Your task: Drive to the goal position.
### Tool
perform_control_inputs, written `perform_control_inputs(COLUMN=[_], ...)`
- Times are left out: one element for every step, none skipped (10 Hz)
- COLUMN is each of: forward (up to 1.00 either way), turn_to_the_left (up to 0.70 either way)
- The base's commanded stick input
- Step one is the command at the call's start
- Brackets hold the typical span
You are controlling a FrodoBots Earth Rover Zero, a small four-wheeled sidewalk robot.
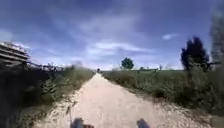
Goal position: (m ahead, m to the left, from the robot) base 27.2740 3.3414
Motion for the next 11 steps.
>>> perform_control_inputs(forward=[1.0,1.0,1.0,1.0,1.0,1.0,1.0,1.0,1.0,1.0,1.0], turn_to_the_left=[0.0,0.0,0.0,0.0,0.0,0.0,0.0,0.0,0.0,0.0,0.0])
